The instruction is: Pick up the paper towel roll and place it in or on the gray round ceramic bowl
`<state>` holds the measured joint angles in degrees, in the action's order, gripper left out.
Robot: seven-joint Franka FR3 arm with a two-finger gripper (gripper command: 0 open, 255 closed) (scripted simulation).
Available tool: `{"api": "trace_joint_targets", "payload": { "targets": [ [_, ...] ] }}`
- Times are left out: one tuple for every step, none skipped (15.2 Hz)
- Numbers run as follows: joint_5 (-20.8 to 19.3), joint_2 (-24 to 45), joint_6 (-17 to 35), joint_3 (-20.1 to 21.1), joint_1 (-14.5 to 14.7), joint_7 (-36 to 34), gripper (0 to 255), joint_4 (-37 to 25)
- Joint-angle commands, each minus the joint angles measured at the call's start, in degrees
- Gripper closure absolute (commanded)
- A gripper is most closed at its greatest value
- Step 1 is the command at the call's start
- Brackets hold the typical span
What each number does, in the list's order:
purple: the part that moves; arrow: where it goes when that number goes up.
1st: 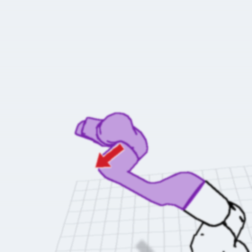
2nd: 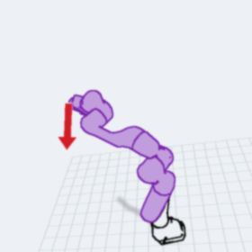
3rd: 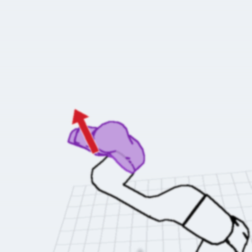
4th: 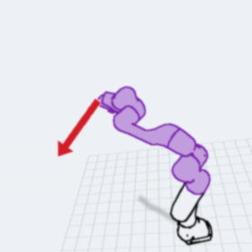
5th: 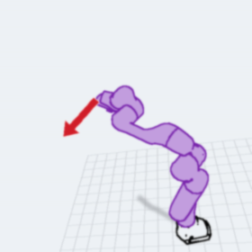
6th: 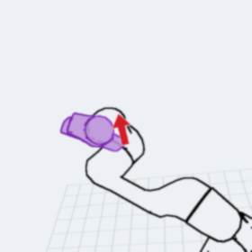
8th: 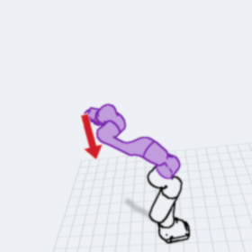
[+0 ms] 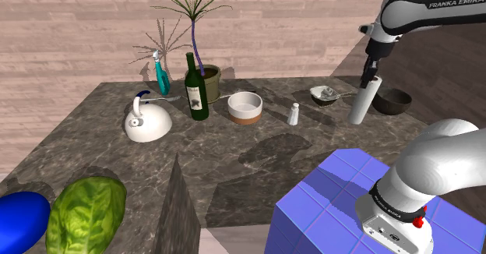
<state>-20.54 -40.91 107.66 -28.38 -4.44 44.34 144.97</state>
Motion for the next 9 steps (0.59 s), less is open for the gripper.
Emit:
{"api": "trace_joint_targets", "payload": {
  "targets": [
    [0.4, -0.3, -1.7, 0.5, 0.1, 0.1, 255, -1.3],
    [0.6, -0.4, -2.5, 0.7, 0.1, 0.1, 255, -2.0],
    [0.7, -0.5, -3.2, 1.0, 0.2, 0.2, 255, -2.7],
    [0.9, -0.6, -4.0, 1.2, 0.3, 0.2, 255, -3.4],
    [1.1, -0.6, -4.8, 1.4, 0.3, 0.3, 255, -4.1],
    [1.3, -0.6, -5.5, 1.6, 0.4, 0.3, 255, -4.9],
    [1.4, -0.6, -6.3, 1.8, 0.5, 0.4, 255, -5.6],
    [1.6, -0.6, -7.0, 2.0, 0.5, 0.5, 255, -6.3],
    [1.8, -0.6, -7.8, 2.2, 0.6, 0.5, 255, -7.1]
  ]
}}
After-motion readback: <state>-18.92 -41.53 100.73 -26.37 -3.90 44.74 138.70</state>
